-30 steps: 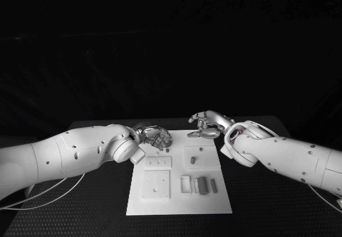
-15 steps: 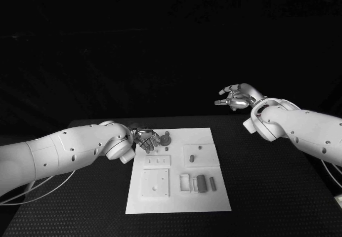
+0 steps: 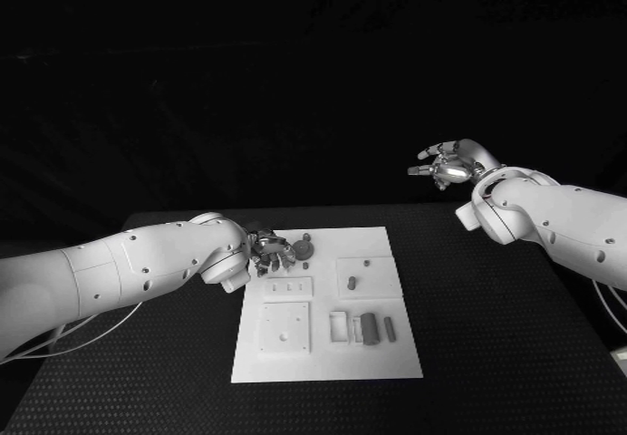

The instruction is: Assemble the parts on the task board

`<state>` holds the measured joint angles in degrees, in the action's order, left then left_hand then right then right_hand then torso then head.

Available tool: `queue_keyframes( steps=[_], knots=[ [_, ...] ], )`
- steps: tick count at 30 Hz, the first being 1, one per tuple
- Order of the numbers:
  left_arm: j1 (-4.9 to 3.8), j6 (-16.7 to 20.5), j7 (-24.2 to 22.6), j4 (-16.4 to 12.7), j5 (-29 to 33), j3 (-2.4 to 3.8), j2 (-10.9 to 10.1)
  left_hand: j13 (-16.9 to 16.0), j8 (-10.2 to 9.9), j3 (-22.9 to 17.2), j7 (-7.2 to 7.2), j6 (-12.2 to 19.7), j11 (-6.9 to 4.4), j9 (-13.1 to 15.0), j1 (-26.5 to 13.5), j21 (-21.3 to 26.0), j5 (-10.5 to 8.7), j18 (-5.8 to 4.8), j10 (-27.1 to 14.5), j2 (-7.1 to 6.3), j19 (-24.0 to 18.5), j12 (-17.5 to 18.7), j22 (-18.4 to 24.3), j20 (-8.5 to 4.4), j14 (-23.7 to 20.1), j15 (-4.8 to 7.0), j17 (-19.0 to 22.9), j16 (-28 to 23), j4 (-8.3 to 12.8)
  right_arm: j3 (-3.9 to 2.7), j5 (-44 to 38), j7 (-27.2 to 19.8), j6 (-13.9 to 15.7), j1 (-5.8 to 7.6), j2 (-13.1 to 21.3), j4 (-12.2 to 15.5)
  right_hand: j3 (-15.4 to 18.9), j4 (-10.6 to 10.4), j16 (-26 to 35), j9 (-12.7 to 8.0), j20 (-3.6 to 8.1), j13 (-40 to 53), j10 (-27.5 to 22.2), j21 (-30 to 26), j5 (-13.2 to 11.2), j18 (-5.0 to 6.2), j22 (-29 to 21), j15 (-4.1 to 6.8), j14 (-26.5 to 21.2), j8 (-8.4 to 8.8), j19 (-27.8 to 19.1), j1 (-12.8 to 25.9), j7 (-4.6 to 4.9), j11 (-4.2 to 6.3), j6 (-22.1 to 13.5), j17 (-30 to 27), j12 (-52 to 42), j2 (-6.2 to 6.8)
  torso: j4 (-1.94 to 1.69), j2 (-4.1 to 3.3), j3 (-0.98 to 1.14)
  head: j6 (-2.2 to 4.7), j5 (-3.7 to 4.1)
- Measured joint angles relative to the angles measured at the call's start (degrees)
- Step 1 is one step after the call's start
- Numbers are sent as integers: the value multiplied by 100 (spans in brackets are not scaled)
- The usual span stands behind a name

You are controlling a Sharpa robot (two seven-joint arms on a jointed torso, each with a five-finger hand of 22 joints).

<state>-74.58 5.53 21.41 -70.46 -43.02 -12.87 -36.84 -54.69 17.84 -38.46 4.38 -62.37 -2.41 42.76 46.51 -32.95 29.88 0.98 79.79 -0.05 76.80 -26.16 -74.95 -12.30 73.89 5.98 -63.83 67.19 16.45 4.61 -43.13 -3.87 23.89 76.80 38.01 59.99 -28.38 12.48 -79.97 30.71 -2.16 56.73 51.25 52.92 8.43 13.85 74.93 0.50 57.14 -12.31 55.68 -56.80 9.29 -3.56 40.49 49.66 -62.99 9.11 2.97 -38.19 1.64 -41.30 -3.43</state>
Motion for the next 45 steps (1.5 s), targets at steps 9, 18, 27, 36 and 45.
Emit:
queue_keyframes(
  steps=[9, 18, 27, 36, 45],
  knots=[
    [3, -161, 408, 145, -131, -95, 174, -103, -38, -2, -2, 0, -32, 87, -29, -14, 163, 0, 32, 28, 55, -190, 1, -8, 12, 5, 177, 132, -1, 0, 43, 1, -50, 0, -29, 21, 16, 16, 0, 0, -1, -13, 0, -7, 0, 0, 0, 0, 0, -19, 0, -22, 4, 0, -4, -6, 0, -22, 0, -4, -3, -97, 51],
    [1, -203, 616, 274, -138, -90, 295, -122, -3, -33, 31, -34, -52, 248, -61, -14, 316, 0, 52, 60, 71, -309, 2, -7, -8, 28, 291, 249, -30, 0, 57, 9, -84, 0, -28, 6, 31, 31, 0, -6, -1, -25, 0, -23, 0, 1, 0, 0, 0, -20, 0, -22, 7, 0, -7, -12, 0, -22, -9, -1, -7, -177, 91],
    [83, -208, 731, 447, -182, -90, 423, -132, 30, -34, 43, -47, -72, 251, -61, -14, 372, 0, 72, 60, 72, -381, 2, -6, -7, 28, 349, 309, -30, 0, 62, 11, -104, 0, -40, 47, 47, 15, 0, -11, -1, -40, 0, -23, 0, 1, 0, 0, 1, -20, 0, 8, 10, 0, -10, -18, 0, -52, -12, 2, -10, -208, 119],
    [163, -356, 787, 504, -393, -87, 508, -131, 40, -34, 50, -53, -72, 253, -89, -14, 379, 0, 72, 89, 93, -414, 3, -9, -9, 67, 383, 349, -30, 0, 66, 15, -126, 0, -34, 75, 63, 31, 0, -11, -1, -43, 0, -23, 0, 1, 0, 0, 1, -20, 0, 7, 16, 0, -16, -18, 0, -97, -13, 4, -9, -275, 141],
    [192, -509, 803, 517, -615, -89, 541, -130, 86, -35, 53, -56, -93, 254, -110, -59, 379, -1, 93, 107, 94, -481, 3, -8, -8, 68, 423, 402, -29, 0, 68, 17, -147, 0, -34, 81, 63, 31, 0, -16, -1, -48, 0, -23, 0, 1, 0, -1, 1, -20, 0, 7, 18, 0, -18, -18, 0, -97, -16, 5, -8, -320, 156]
  ],
)
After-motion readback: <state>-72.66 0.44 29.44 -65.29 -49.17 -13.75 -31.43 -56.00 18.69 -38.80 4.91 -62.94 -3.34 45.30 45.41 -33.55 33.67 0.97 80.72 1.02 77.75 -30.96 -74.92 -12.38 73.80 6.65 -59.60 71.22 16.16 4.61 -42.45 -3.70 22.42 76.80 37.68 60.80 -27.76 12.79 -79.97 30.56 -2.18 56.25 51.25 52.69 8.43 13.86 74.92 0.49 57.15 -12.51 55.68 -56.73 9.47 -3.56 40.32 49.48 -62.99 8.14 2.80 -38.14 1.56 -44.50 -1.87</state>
